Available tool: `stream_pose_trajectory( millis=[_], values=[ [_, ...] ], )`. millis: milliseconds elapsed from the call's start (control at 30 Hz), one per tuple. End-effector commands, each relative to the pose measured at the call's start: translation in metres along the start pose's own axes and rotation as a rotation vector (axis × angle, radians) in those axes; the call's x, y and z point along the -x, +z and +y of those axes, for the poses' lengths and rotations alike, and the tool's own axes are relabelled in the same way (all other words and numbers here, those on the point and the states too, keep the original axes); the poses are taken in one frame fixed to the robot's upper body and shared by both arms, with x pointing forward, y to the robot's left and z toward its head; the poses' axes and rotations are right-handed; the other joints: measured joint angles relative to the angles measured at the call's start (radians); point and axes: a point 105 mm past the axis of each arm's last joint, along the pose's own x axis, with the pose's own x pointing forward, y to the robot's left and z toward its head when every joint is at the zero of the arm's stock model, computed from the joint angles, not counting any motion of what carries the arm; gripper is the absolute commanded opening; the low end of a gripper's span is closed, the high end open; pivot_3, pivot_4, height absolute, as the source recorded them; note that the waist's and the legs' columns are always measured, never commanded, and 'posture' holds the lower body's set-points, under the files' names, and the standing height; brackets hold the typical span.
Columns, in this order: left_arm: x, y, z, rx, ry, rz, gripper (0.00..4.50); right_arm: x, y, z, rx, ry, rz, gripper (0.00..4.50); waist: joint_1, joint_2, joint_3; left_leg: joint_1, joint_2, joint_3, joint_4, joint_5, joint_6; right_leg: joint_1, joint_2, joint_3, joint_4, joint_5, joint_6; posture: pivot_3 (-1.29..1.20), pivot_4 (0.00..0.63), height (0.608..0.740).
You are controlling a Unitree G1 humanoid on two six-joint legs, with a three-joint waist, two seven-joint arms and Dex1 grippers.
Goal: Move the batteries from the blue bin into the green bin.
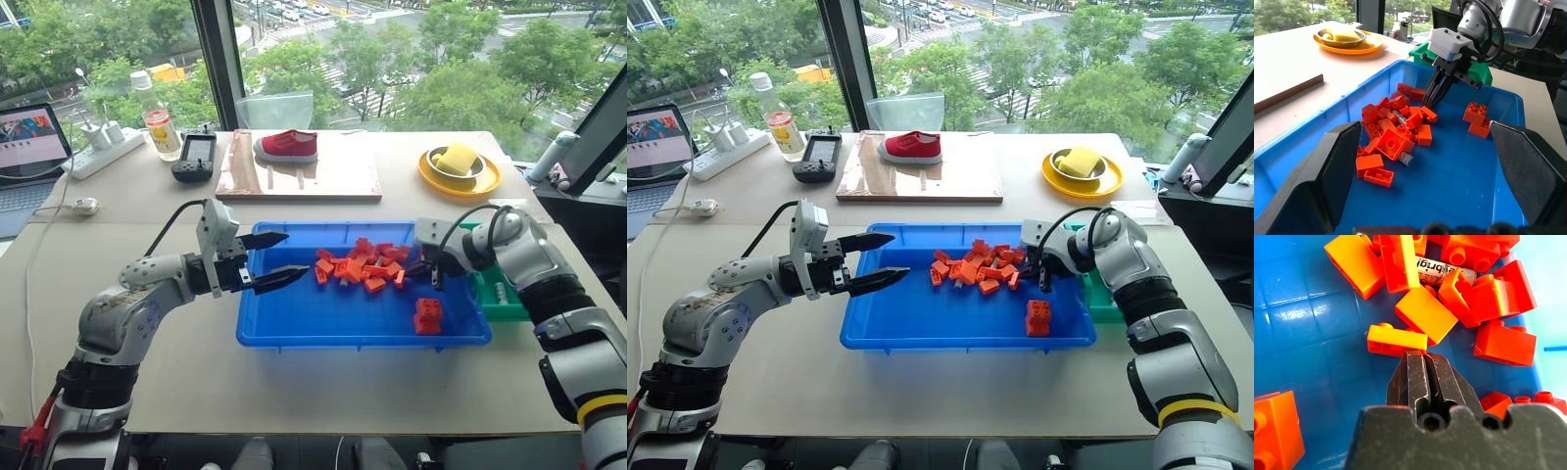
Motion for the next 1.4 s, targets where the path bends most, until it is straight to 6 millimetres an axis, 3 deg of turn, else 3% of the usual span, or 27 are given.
stream_pose_trajectory(
  millis=[33,100,400,633,800,1167,1267,1400],
  values=[
    [0.001,0.012,-0.003,-0.035,-0.012,-0.027,4.5,0.024,0.022,-0.011,0.023,-0.083,-0.066,0.01,0.0,0.0,0.0,0.0,0.0,0.0,0.0,0.0,0.0,0.0,0.0,0.0,0.0,0.0,0.0,0.0,0.15,0.74],
    [0.001,0.011,-0.003,-0.033,-0.014,-0.025,4.5,0.025,0.025,-0.008,0.031,-0.088,-0.067,0.01,-0.004,0.0,0.0,0.0,0.0,0.0,0.0,0.0,0.0,0.0,0.0,0.0,0.0,0.0,0.0,0.0,0.15,0.74],
    [-0.001,0.011,-0.003,-0.032,-0.02,-0.027,4.5,0.025,0.02,0.001,0.052,-0.086,-0.043,2.84,-0.001,0.0,0.0,0.0,0.0,0.0,0.0,0.0,0.0,0.0,0.0,0.0,0.001,0.0,0.0,0.0,0.15,0.74],
    [-0.001,0.011,-0.003,-0.032,-0.019,-0.028,4.5,0.025,0.003,-0.001,0.052,-0.093,0.014,2.84,-0.001,0.0,0.0,0.0,0.0,0.0,0.0,0.0,0.0,0.0,0.0,0.0,0.001,0.0,0.0,0.0,0.15,0.74],
    [-0.002,0.011,-0.004,-0.028,-0.023,-0.029,4.5,0.014,-0.01,-0.004,0.094,-0.089,0.069,2.84,-0.002,0.0,0.0,0.0,0.0,0.0,0.0,0.0,0.0,0.0,0.0,0.0,0.0,0.0,0.0,0.0,0.15,0.74],
    [0.0,0.009,-0.004,-0.024,-0.014,-0.027,4.5,-0.004,-0.015,0.002,0.103,-0.002,0.07,2.84,-0.003,-0.001,-0.001,0.002,0.001,0.0,0.0,0.0,0.0,0.001,0.001,0.0,0.001,0.0,0.0,0.0,0.15,0.74],
    [0.0,0.009,-0.004,-0.024,-0.011,-0.025,4.5,-0.008,-0.015,0.006,0.108,0.023,0.06,2.11,-0.003,-0.003,-0.002,0.003,0.001,0.0,0.0,0.0,0.0,0.003,0.001,0.0,0.0,0.0,0.0,0.0,0.15,0.74],
    [0.0,0.01,-0.004,-0.025,-0.01,-0.025,4.5,-0.014,-0.018,0.012,0.109,0.047,0.07,0.76,-0.002,-0.003,-0.002,0.007,0.001,0.0,-0.001,-0.001,0.001,0.009,0.001,-0.001,-0.002,0.0,0.0,0.0,0.15,0.74]
  ],
)
